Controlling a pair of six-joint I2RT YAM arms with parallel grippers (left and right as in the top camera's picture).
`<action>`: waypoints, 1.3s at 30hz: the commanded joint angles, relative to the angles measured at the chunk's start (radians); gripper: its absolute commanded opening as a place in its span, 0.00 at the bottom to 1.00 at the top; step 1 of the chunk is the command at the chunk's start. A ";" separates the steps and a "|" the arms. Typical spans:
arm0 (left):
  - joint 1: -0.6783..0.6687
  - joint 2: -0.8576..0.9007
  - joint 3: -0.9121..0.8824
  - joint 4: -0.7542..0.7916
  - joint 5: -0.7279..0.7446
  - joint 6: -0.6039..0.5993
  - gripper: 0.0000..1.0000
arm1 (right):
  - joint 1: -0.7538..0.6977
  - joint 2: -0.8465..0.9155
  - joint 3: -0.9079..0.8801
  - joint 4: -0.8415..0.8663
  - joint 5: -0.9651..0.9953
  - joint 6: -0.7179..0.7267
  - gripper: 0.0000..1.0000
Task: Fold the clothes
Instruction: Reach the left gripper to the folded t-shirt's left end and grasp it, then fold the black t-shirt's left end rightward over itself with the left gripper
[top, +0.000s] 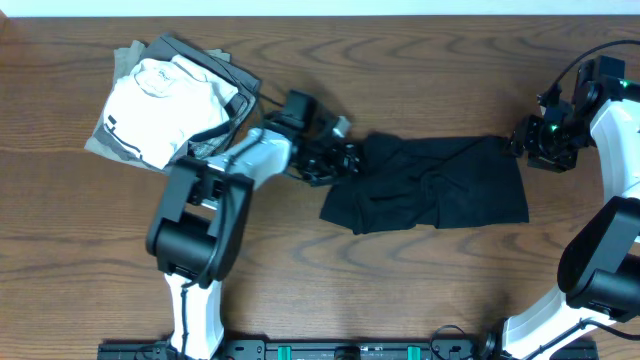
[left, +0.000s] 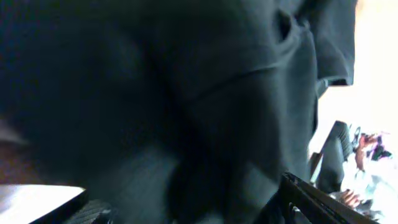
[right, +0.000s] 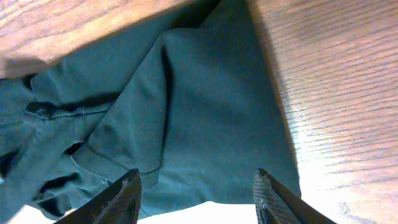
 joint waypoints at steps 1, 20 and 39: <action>-0.036 0.039 -0.019 0.018 -0.035 -0.013 0.81 | 0.000 -0.023 -0.002 0.001 -0.009 -0.019 0.56; 0.000 -0.019 0.007 -0.105 -0.078 0.102 0.06 | 0.000 -0.023 -0.002 -0.008 -0.009 -0.019 0.53; -0.133 -0.240 0.265 -0.509 -0.410 0.275 0.06 | 0.000 -0.023 -0.002 -0.010 -0.013 -0.018 0.52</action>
